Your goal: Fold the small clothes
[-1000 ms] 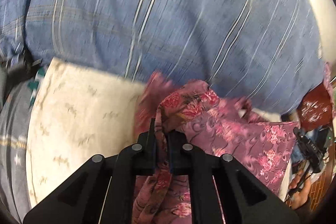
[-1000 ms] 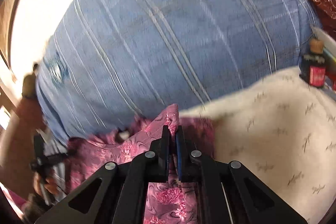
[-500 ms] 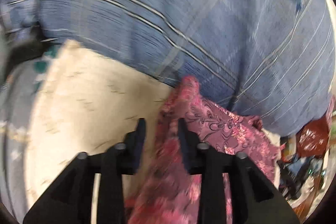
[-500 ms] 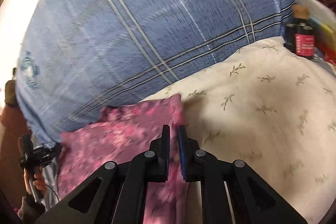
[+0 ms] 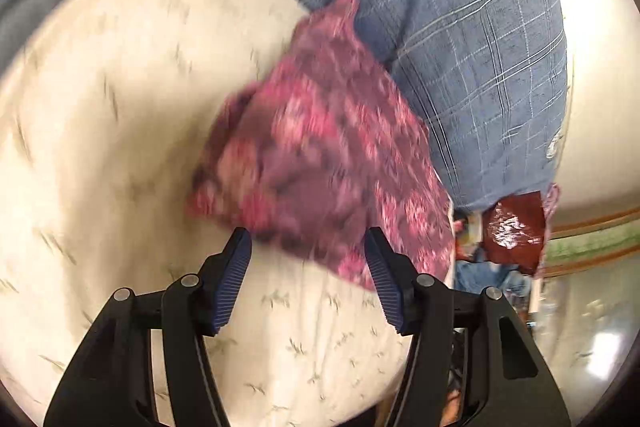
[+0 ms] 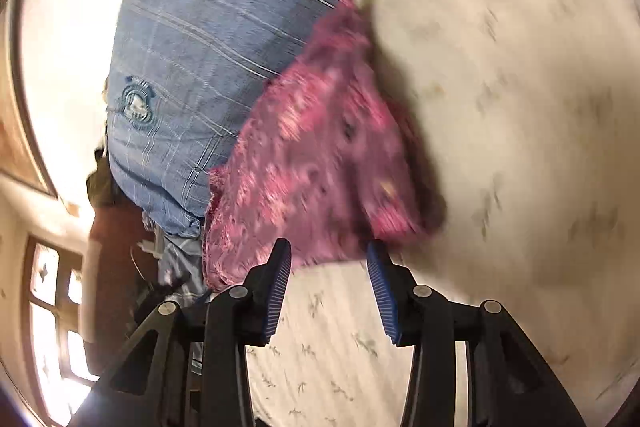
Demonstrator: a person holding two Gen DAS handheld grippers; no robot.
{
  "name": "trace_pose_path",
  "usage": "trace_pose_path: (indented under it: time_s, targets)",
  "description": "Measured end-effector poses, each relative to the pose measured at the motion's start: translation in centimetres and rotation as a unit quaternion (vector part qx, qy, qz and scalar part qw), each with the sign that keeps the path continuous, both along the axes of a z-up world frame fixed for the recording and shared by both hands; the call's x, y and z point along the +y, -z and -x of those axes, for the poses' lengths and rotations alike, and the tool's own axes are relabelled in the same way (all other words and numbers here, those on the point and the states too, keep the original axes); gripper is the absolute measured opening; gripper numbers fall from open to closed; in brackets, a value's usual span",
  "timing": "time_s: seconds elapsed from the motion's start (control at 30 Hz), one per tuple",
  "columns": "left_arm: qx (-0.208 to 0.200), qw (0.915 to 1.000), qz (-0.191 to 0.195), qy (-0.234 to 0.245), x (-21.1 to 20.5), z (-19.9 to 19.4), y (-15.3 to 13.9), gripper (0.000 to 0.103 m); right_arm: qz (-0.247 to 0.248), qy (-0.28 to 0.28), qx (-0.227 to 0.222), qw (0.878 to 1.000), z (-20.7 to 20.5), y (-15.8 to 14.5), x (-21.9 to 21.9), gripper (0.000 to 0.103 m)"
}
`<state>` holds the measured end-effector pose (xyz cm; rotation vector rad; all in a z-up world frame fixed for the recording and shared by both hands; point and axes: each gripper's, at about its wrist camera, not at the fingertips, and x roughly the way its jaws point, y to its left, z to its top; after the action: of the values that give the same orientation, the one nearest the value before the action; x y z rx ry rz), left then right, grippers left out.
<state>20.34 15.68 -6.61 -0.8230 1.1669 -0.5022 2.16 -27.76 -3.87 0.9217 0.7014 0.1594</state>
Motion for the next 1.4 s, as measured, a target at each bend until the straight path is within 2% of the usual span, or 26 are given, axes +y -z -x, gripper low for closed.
trace_pose_path:
  time_s: [0.07, 0.17, 0.23, 0.33, 0.37, 0.4, 0.43, 0.47, 0.5, 0.57, 0.6, 0.67, 0.7, 0.73, 0.8, 0.83, 0.87, 0.9, 0.93, 0.97, 1.03, 1.07, 1.17, 1.23, 1.33, 1.4]
  targets:
    - [0.019, 0.9998, -0.001, -0.011, 0.4, 0.8, 0.7, 0.058, -0.027, 0.012, 0.007, 1.000, -0.2, 0.9, -0.2, 0.043]
    - [0.031, 0.9979, 0.039, -0.041, 2.0, 1.4, 1.4, 0.058, -0.069, 0.014, 0.006, 0.998, -0.2, 1.8, 1.0, 0.050]
    - [0.028, 0.9972, 0.038, -0.058, 2.8, 1.1, 1.1, 0.058, -0.055, 0.022, 0.005, 0.998, -0.5, 1.9, 1.6, 0.050]
    - [0.030, 0.9977, 0.028, -0.054, 2.0, -0.1, 1.1, 0.058, -0.042, 0.061, -0.013, 0.997, -1.4, 1.7, 1.0, 0.049]
    - [0.007, 0.9981, 0.041, -0.046, 1.5, -0.5, 0.9, 0.058, -0.051, 0.072, -0.017, 0.996, -1.8, 1.6, 0.8, 0.049]
    - [0.000, 0.9986, 0.025, -0.046, 1.0, -1.0, 0.6, 0.057, -0.060, 0.088, -0.025, 0.994, -2.4, 1.6, 0.5, 0.047]
    - [-0.009, 0.9987, 0.010, -0.049, 0.6, -1.4, 0.2, 0.044, -0.055, 0.093, -0.027, 0.994, -2.9, 1.4, 0.4, 0.035]
    - [-0.025, 0.9983, -0.009, -0.052, 0.8, -1.6, -0.3, 0.005, -0.043, 0.092, -0.023, 0.995, -3.5, 1.1, 0.4, 0.007]
    - [-0.032, 0.9982, -0.015, -0.048, 0.7, -2.1, -0.7, 0.008, -0.033, 0.079, -0.019, 0.996, -4.5, 0.6, 0.1, 0.007]
    - [-0.040, 0.9972, 0.009, -0.063, 1.2, -2.1, -1.7, 0.007, -0.038, 0.077, -0.050, 0.995, -4.4, -1.4, -0.7, 0.006]
    - [-0.057, 0.9962, 0.015, -0.065, 1.5, -1.6, -2.7, 0.008, -0.030, 0.076, -0.075, 0.994, -3.8, -3.0, -1.1, 0.006]
    - [-0.085, 0.9943, 0.006, -0.064, 1.6, -0.5, -3.9, 0.008, 0.013, 0.075, -0.113, 0.991, -2.3, -6.0, -1.5, 0.005]
    - [-0.086, 0.9944, 0.003, -0.062, 1.4, -0.1, -3.8, 0.008, 0.031, 0.076, -0.118, 0.990, -1.8, -6.7, -1.8, 0.005]
    - [-0.075, 0.9953, -0.003, -0.061, 1.1, -0.1, -3.1, 0.008, 0.048, 0.075, -0.108, 0.990, -1.7, -6.6, -2.1, 0.005]
    - [-0.026, 0.9976, -0.028, -0.057, 0.4, -0.9, -0.1, 0.008, 0.069, 0.078, -0.054, 0.993, -2.6, -4.3, -2.7, 0.005]
    - [0.011, 0.9980, -0.019, -0.060, 0.5, -1.4, 1.9, 0.008, 0.068, 0.075, -0.016, 0.995, -3.2, -2.3, -2.8, 0.005]
    - [0.017, 0.9971, 0.015, -0.073, 1.2, -1.4, 2.6, 0.009, 0.066, 0.075, 0.010, 0.995, -3.4, -0.8, -2.8, 0.005]
    - [0.028, 0.9949, 0.050, -0.083, 2.1, -1.3, 2.8, 0.009, 0.052, 0.073, 0.018, 0.996, -3.3, 0.3, -2.6, 0.005]
    - [0.035, 0.9940, 0.060, -0.085, 2.7, -1.1, 2.7, 0.010, 0.036, 0.073, 0.008, 0.997, -2.6, 0.8, -2.4, 0.010]
    - [0.034, 0.9942, 0.056, -0.086, 3.3, -0.8, 2.3, 0.013, 0.040, 0.081, 0.005, 0.996, -1.8, 0.6, -2.2, 0.013]
    - [0.018, 0.9964, 0.025, -0.079, 4.0, 0.0, 0.9, 0.013, 0.058, 0.084, 0.002, 0.995, -0.5, -0.2, -1.8, 0.013]
    - [0.007, 0.9970, 0.010, -0.076, 4.3, 0.7, 0.2, 0.017, 0.065, 0.081, -0.001, 0.995, 0.2, -0.7, -1.6, 0.013]
    - [-0.006, 0.9977, -0.016, -0.066, 4.7, 2.4, -0.5, 0.036, 0.078, 0.091, 0.001, 0.993, 2.1, -1.5, -1.1, 0.017]
    - [-0.014, 0.9980, -0.027, -0.056, 4.5, 3.5, -0.5, 0.037, 0.090, 0.096, 0.015, 0.991, 3.5, -1.6, -0.5, 0.022]
    - [-0.018, 0.9989, -0.033, -0.030, 4.3, 5.6, 0.0, 0.044, 0.113, 0.107, 0.035, 0.987, 5.3, -1.3, 0.2, 0.022]
    - [-0.023, 0.9987, -0.044, -0.009, 3.9, 7.0, 0.0, 0.045, 0.115, 0.116, 0.042, 0.986, 6.8, -1.2, 0.5, 0.023]
